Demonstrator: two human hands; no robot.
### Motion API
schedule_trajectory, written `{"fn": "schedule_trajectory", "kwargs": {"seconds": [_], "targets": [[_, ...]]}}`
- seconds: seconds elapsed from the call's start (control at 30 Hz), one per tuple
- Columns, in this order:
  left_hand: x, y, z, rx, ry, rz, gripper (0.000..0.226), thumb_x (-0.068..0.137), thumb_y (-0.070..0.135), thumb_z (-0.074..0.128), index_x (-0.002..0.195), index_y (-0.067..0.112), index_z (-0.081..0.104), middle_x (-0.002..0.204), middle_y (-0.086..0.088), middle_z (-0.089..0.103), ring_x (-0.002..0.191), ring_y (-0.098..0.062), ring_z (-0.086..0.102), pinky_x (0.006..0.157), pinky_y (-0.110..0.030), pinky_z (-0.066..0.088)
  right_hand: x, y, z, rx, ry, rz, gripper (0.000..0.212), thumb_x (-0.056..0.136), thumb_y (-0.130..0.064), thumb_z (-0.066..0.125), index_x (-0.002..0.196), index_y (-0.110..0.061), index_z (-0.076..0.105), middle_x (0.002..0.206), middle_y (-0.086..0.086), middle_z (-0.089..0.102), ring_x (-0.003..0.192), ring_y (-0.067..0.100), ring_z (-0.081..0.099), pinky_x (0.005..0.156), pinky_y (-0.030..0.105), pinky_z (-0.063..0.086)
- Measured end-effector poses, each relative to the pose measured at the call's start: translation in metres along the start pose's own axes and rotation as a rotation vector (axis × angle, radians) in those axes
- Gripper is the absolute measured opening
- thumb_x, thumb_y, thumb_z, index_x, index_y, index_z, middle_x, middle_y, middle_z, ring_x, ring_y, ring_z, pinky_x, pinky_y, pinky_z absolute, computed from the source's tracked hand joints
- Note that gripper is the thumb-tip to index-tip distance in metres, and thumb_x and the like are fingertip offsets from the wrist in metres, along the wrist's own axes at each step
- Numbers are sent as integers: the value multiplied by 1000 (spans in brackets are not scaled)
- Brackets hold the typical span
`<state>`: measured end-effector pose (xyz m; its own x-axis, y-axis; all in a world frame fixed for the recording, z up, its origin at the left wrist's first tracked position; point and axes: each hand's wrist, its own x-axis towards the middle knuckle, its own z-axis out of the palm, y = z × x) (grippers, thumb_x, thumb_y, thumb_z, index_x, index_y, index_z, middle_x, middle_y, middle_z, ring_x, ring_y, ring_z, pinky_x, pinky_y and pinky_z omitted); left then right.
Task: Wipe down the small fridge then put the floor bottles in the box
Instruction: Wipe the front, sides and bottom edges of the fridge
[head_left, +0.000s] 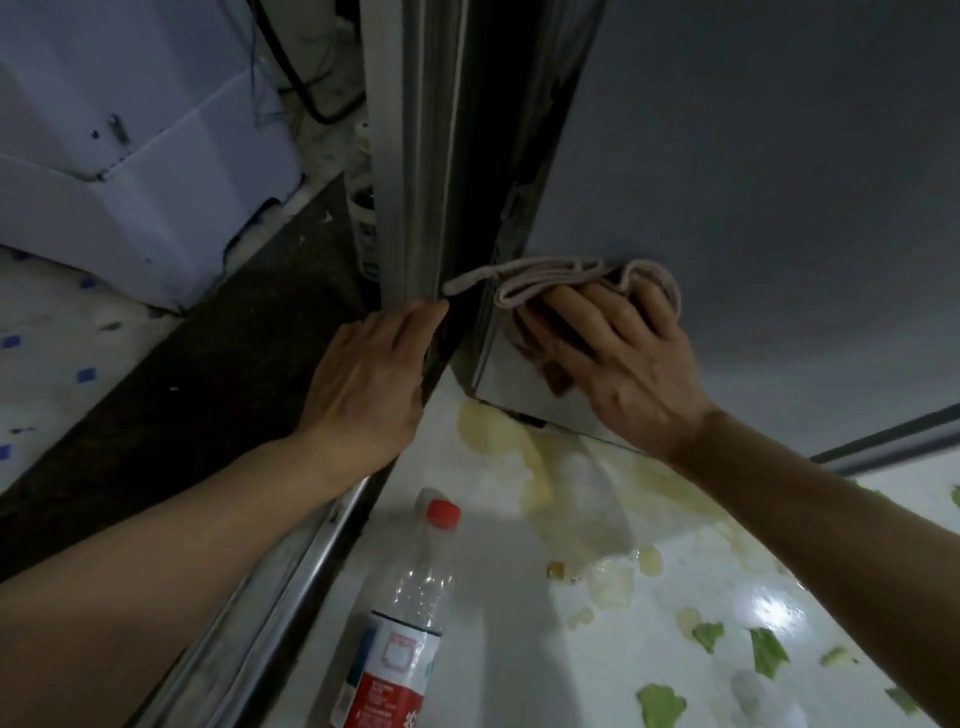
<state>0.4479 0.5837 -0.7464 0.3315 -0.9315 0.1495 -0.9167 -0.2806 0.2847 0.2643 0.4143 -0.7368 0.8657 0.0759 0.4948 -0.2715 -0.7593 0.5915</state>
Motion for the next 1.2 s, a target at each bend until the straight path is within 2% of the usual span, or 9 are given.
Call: {"fn": "schedule_trajectory", "kwargs": {"seconds": [0.1,0.2,0.4,0.53,0.73,0.87,1.03,1.1,1.2], "targets": [[-1,-5,-1,-77,19,-57,74,81,10,60,145,19,24,143,-6,38,125,-24,41,101,-36,33,8,-11,4,-11,12,-12,40,94,-14,47,132,-17,56,130,7,60,120,28,43,98,44,32],[-3,-11,2,-116,16,-70,71,82,10,58,145,20,26,146,-4,35,126,-23,40,100,-35,35,-2,-28,18,-70,-187,-164,52,85,-18,58,136,-22,52,138,1,54,125,25,50,105,41,28],[-3,-15,9,-104,-10,-70,69,81,11,58,144,18,28,147,-4,34,127,-24,40,97,-36,38,-14,-62,51,-51,-284,-225,54,87,-13,43,141,-12,36,134,3,55,124,25,43,110,37,22],[-5,-15,11,-89,-37,-72,68,82,11,57,143,19,30,147,-3,33,126,-23,40,95,-34,38,-19,-77,62,-119,-451,-336,63,83,-30,59,142,-21,42,139,-5,51,127,17,48,112,32,27],[-5,-4,10,-77,-61,-55,68,84,11,58,144,19,29,148,-2,31,127,-21,39,97,-34,38,-23,-77,63,-141,-555,-476,69,94,-31,52,152,-19,16,156,0,23,143,21,23,117,37,13],[-4,3,7,-64,-84,-37,69,84,10,59,144,19,27,149,-1,29,129,-21,38,99,-35,39,-35,-54,45,-87,-551,-498,62,71,-38,73,130,-36,55,137,-14,53,125,9,51,108,29,35],[-3,11,9,-48,-98,-40,70,84,11,59,145,20,25,152,-1,24,134,-21,33,101,-35,37,-93,-17,24,-57,-631,-487,65,58,-23,83,120,-34,64,126,-8,63,114,12,61,97,32,47],[-3,13,10,-44,-103,-41,70,84,11,59,145,19,25,152,0,23,133,-21,33,101,-35,37,-107,-6,12,-62,-660,-455,64,62,-12,77,121,-32,63,125,-6,64,113,14,61,95,34,49],[-4,17,13,-41,-109,-53,71,84,12,60,145,18,25,152,-1,23,133,-22,33,101,-35,37,-103,-6,6,-31,-636,-407,59,80,6,43,122,-31,62,125,-3,64,113,16,61,96,35,48]]}}
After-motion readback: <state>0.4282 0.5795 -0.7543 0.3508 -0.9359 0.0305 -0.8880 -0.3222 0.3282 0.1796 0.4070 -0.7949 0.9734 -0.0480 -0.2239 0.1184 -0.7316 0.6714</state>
